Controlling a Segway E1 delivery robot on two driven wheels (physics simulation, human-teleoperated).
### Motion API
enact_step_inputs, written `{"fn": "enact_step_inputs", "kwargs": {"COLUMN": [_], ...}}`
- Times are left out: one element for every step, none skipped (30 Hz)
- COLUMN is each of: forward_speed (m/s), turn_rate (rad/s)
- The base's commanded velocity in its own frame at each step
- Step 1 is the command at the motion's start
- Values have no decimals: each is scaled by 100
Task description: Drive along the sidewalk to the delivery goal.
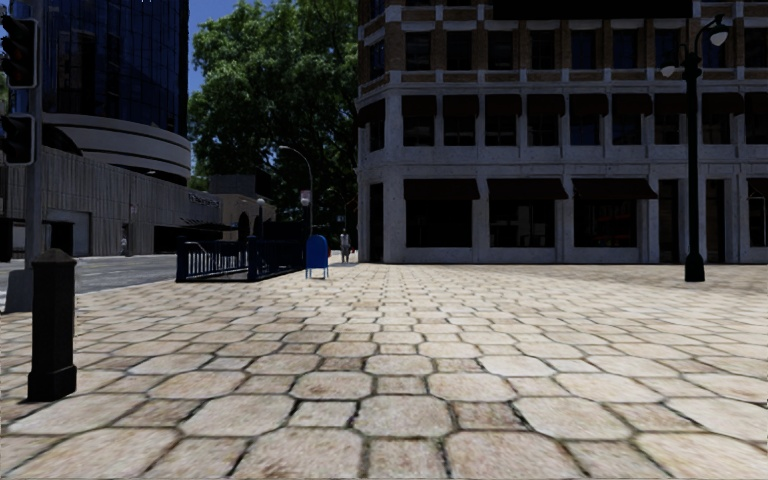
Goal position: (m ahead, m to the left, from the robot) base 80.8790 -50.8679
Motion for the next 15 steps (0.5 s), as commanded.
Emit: {"fn": "enact_step_inputs", "kwargs": {"forward_speed": [141,141,142,142,142,144,146,147,147,148,148,149,150,150,150], "turn_rate": [0,0,0,0,0,0,0,0,0,0,0,0,0,0,0]}}
